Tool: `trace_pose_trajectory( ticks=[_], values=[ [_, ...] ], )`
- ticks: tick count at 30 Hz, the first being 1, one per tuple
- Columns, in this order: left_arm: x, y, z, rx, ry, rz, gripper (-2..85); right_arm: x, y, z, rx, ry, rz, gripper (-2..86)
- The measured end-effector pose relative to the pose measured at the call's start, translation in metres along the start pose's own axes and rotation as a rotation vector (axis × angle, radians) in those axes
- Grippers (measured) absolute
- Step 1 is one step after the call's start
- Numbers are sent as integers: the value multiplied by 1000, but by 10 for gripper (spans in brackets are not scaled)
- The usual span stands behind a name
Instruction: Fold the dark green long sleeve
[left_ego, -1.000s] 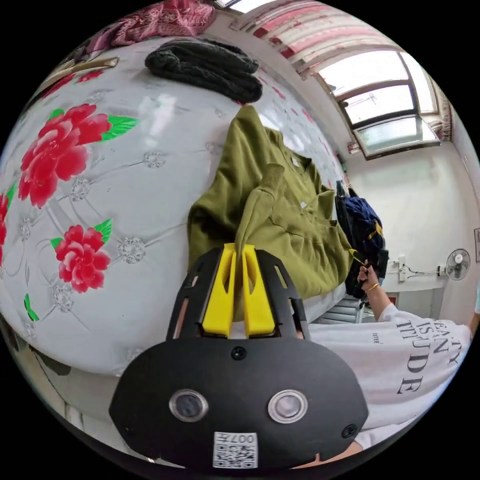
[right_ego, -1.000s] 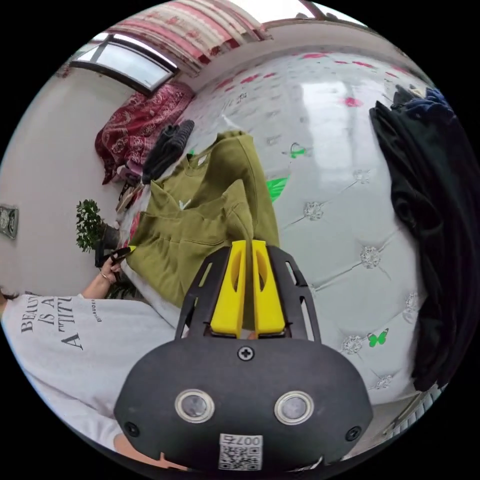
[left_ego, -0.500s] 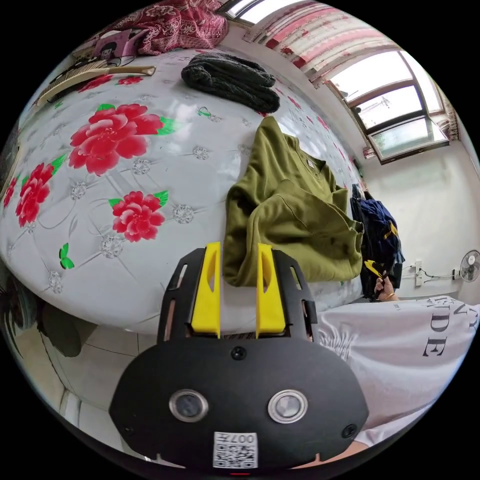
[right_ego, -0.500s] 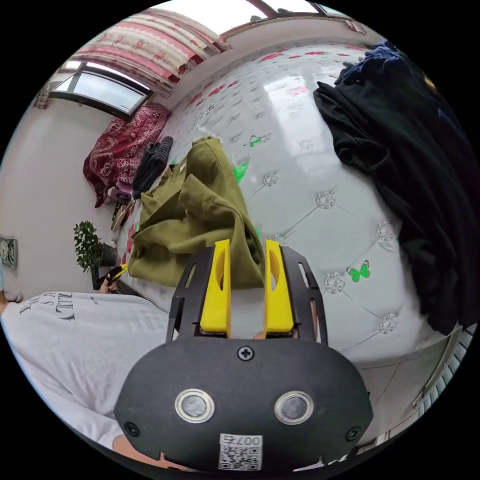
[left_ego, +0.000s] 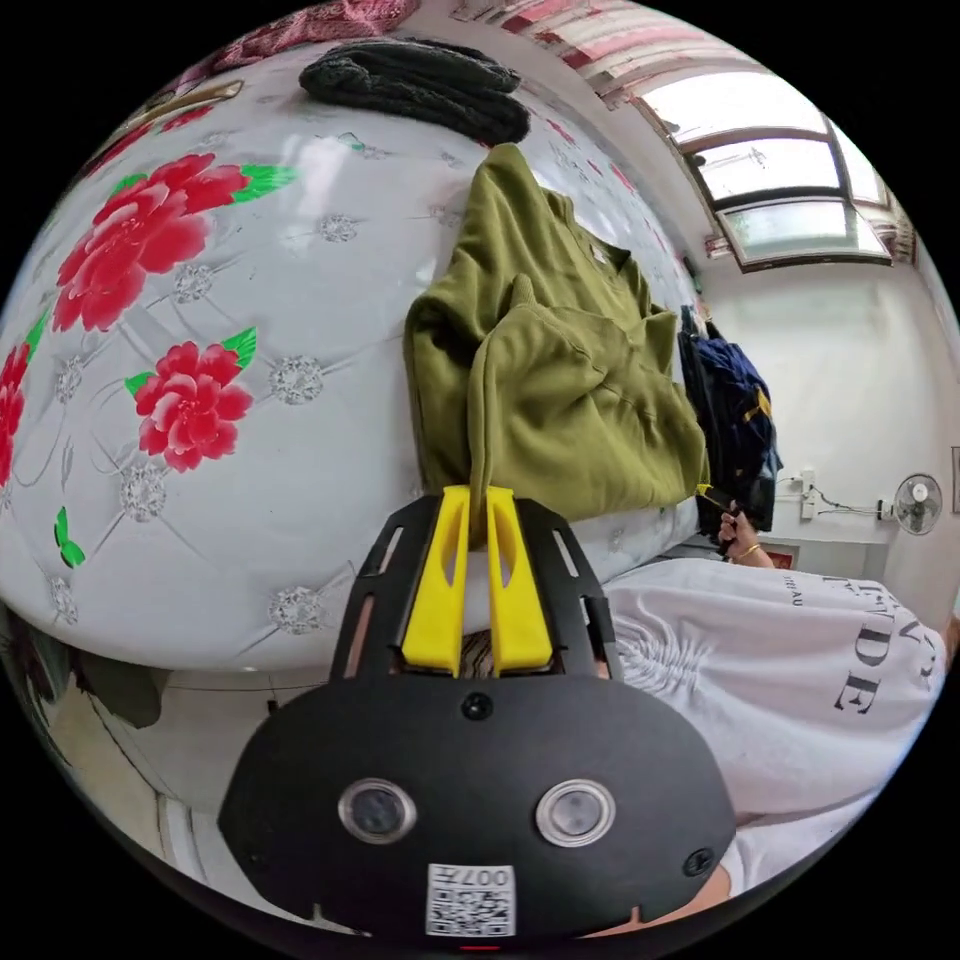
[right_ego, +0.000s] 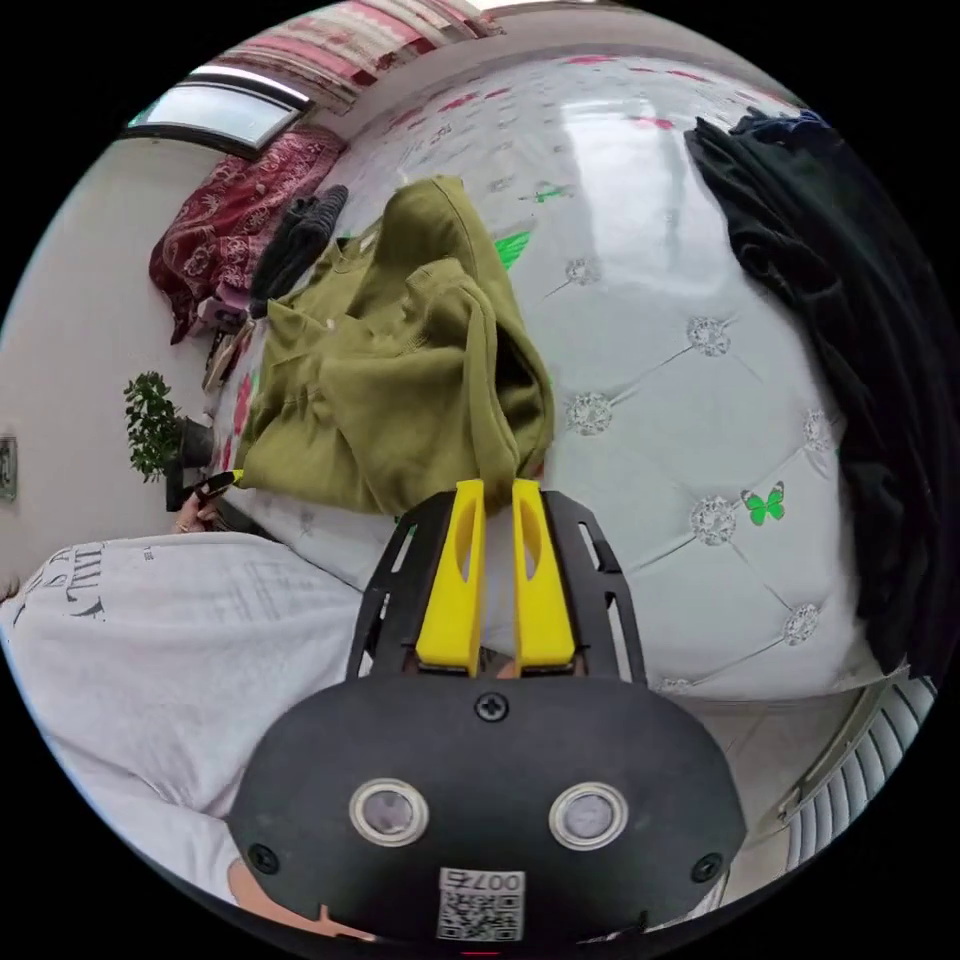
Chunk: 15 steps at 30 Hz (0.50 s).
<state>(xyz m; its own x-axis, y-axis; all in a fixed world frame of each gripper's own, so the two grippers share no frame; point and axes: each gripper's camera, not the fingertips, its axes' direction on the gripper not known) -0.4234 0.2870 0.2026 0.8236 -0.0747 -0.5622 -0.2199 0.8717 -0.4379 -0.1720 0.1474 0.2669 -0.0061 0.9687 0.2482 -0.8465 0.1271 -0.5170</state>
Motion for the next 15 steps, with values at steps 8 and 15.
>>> trace_pose_trajectory(
  ticks=[8, 15],
  values=[
    [-6, 94, -64, 130, 414, -76, -3, 15, 112, -129, 156, -243, 3, 30],
    [-33, 47, -76, 285, 672, -181, -6, 87, 97, -161, 267, -641, 253, 22]
  ],
)
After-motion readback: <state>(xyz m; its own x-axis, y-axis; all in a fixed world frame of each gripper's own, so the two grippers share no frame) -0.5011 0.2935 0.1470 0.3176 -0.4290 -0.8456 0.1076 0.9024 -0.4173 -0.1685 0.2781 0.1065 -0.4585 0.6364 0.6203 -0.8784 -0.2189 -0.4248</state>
